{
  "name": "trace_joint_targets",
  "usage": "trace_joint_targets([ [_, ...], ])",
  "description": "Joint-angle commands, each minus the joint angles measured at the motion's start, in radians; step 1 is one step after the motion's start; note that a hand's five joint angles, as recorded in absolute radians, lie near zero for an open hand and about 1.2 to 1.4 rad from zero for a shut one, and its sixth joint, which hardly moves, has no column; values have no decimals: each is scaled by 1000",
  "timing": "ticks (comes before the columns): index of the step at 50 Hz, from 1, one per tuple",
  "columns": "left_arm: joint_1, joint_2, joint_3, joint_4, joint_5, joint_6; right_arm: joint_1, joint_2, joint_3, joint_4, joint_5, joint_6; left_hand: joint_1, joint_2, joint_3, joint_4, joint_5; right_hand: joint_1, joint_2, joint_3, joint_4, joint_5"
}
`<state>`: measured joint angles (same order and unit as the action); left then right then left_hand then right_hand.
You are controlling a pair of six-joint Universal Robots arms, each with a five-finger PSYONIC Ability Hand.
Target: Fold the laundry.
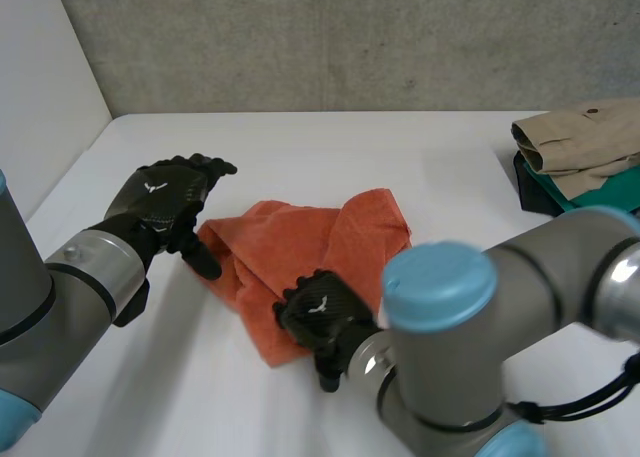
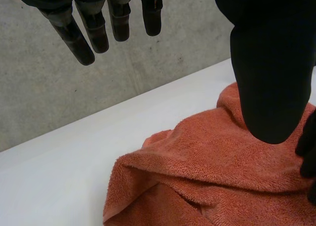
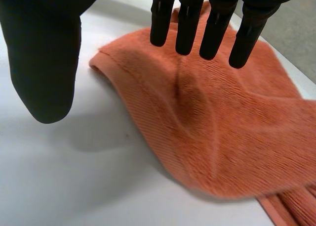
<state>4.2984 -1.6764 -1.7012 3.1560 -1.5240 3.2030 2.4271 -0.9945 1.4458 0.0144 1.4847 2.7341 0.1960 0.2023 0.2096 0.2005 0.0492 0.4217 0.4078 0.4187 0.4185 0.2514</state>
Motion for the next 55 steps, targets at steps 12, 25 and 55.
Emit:
trace_joint_targets([
  [12, 18, -17, 15, 1, -2, 0, 44, 191, -130, -261, 120, -68, -21, -28, -35, -26, -49, 964, 978, 967, 967, 960],
  [25, 73, -54, 43, -1, -2, 15, -119, -59, -98, -41, 147, -11, -21, -28, -35, -26, -49, 975, 988, 978, 978, 970],
  [55, 9, -394, 299, -34, -65, 254, -657, 22, -291, 111, 177, -209, -21, -28, -35, -26, -49, -230, -216, -227, -226, -234],
])
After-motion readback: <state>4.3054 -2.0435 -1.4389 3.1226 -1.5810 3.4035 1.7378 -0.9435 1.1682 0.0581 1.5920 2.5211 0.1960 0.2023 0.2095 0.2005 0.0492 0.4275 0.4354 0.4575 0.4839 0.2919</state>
